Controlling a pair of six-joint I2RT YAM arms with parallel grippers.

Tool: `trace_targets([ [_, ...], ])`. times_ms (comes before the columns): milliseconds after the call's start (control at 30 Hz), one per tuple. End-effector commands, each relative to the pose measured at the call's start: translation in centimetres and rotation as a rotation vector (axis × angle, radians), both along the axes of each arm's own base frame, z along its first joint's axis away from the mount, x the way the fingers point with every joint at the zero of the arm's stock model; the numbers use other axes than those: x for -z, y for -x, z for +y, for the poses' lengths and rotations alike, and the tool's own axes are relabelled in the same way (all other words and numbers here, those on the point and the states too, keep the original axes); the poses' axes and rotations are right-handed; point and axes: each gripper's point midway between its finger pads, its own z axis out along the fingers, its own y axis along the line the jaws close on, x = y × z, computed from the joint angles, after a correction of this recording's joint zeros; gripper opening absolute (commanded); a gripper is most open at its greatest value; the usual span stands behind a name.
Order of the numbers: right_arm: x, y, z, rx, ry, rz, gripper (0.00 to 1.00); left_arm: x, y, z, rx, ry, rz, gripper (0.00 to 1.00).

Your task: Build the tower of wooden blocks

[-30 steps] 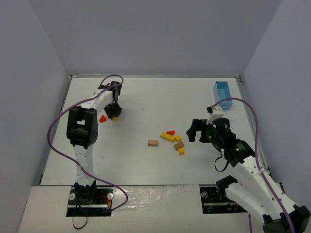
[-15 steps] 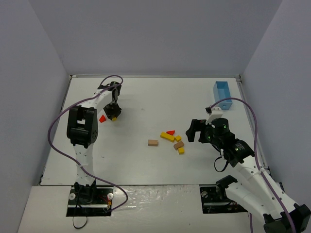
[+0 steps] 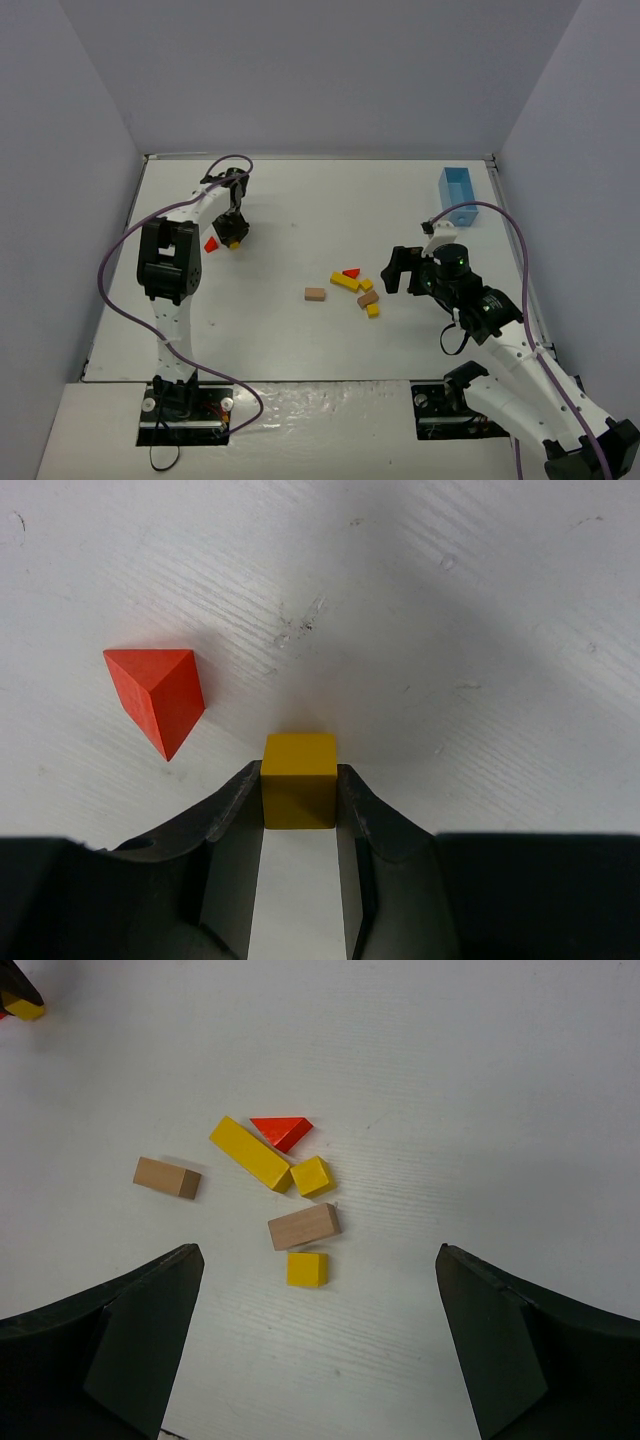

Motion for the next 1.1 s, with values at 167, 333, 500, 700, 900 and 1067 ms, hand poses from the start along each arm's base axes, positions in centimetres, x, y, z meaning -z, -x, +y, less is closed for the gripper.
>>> trace_targets([
  [167,-1.02,-0.73,0.34,0.016,-0.017,-0.048,1.00,-2.67,-1.34,0.60,0.007,0.009,-0.059,0.25],
  [333,-1.04,-0.70,0.39,0.015,-0.017,-0.049,1.00,-2.62,-1.35,0.61,0.010,0.012,-0.057,0.25],
  [500,-0.96,-0.62,0.51,0.011,-0.018,-0.046,1.00,-2.48,-1.30,0.51,0.017,0.017,-0.051,0.25],
  [700,-0.93,-0.59,0.60,0.008,-0.018,-0.045,1.00,-2.16,-0.99,0.42,0.023,0.024,-0.041,0.18],
  [900,-0.91,-0.55,0.67,0.006,-0.018,-0.044,1.00,-2.10,-0.83,0.55,0.026,0.018,-0.035,0.25],
  [1067,-0.89,-0.52,0.76,0.003,-0.019,-0.043,1.00,-2.01,-0.96,0.40,0.032,0.021,-0.034,0.29],
])
